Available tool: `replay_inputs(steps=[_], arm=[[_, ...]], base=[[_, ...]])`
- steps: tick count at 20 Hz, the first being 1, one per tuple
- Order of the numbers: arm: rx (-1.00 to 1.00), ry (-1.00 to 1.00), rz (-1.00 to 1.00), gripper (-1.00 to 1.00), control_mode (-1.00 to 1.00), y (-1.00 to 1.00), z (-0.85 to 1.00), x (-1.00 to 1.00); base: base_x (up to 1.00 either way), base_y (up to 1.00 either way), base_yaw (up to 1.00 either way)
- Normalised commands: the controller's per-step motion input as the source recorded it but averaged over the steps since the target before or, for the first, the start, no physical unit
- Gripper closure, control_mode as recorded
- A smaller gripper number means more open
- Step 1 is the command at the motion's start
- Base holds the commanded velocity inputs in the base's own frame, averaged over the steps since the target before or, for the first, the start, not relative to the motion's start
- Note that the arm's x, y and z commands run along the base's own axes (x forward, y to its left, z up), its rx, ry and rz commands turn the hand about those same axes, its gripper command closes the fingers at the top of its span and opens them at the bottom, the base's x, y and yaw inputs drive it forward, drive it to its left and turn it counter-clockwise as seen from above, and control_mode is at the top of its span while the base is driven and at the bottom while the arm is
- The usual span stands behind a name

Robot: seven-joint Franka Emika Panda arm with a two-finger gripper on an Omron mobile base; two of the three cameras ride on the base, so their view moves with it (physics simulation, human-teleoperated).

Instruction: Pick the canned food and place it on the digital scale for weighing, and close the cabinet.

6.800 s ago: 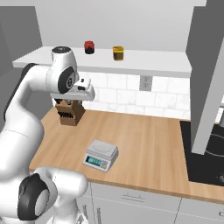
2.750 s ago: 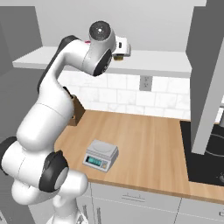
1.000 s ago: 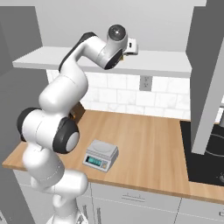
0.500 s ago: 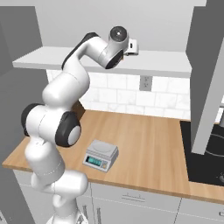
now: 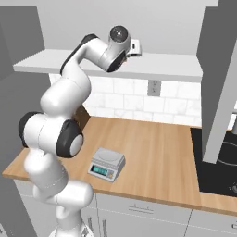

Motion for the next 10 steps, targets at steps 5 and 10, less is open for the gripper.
replay_inputs(steps=[5,10], arm=[[0.00,-0.05,0.05,1.00,-1.00,0.01,-0.03,-1.00],[0.00,0.00,0.07,1.00,-1.00,0.00,0.00,-1.00]], base=[[0.00,0.00,0.00],[0.00,0.00,0.00]])
